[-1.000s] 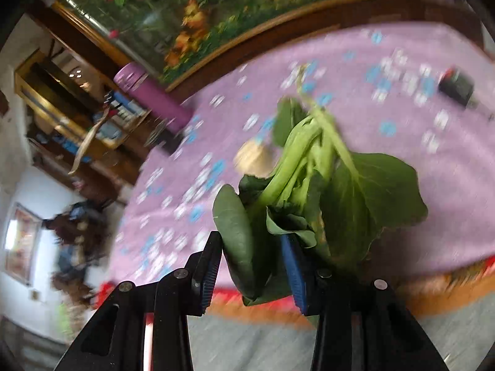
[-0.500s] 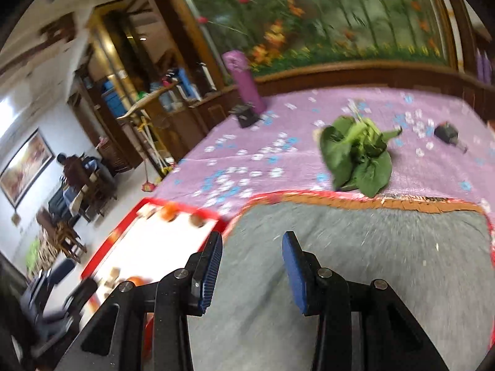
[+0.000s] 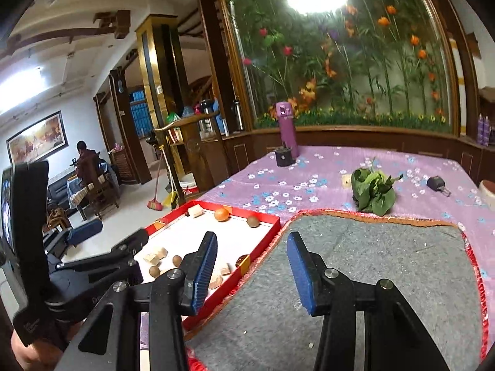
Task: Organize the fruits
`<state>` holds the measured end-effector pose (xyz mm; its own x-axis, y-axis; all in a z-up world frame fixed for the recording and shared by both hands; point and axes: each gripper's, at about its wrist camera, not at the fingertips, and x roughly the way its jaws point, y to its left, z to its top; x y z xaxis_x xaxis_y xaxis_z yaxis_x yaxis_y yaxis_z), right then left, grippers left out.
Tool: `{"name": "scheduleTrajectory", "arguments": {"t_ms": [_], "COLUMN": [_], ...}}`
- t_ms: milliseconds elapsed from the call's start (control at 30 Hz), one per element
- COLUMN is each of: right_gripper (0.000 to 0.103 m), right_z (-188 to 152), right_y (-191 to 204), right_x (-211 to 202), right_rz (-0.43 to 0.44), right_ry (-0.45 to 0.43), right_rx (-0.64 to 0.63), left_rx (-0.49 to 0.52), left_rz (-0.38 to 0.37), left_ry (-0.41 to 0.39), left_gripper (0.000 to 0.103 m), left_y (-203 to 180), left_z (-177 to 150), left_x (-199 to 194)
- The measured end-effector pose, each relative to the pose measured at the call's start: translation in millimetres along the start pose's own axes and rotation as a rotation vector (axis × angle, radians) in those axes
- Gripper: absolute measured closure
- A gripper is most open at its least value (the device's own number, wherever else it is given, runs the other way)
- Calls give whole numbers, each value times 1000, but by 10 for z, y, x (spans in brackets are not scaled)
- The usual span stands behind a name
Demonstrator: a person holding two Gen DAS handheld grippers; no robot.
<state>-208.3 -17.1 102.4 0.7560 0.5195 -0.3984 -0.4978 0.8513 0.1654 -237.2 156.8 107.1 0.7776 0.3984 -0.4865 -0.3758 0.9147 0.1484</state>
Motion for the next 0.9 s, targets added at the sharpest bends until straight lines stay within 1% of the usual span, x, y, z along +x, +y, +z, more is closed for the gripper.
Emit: {"name": "scheduleTrajectory", "arguments": {"t_ms": [100,167,233,367,433,500,700,900], "right_gripper": [57,55,53,52,51,50,50,49], "right_z": [-21,-37,-53,-70,-79,-82,-103,-121], "right_y": [52,95,151,238,272,288,319,402], "right_x": [-107,-184,-249,-278,-292,-289,-266,-274], "right_rz": [17,31,26,27,23,23,31,26], "right_ry": [-25,-51,-76,-84,-90,-89,-73,-75], "right_rx": [9,15,14,-4,-11,-14,-9,-42], "left_rx": [-15,-30,-44,-59,-62,-60,-69,-42], "left_rz": [-5,12,28,71,79,102,105,116], "left_ry": [-14,-29,-31,-75,-91,-105,-99,-85], "left_gripper": [25,25,25,25,21,17,17,16], "left_y": [40,70,99,164,198,232,316,316], "left_z": [4,2,6,3,-7,-17,-41,-87], "left_x": [-104,-168,-210,-331,-369,-394,-405,-389]}}
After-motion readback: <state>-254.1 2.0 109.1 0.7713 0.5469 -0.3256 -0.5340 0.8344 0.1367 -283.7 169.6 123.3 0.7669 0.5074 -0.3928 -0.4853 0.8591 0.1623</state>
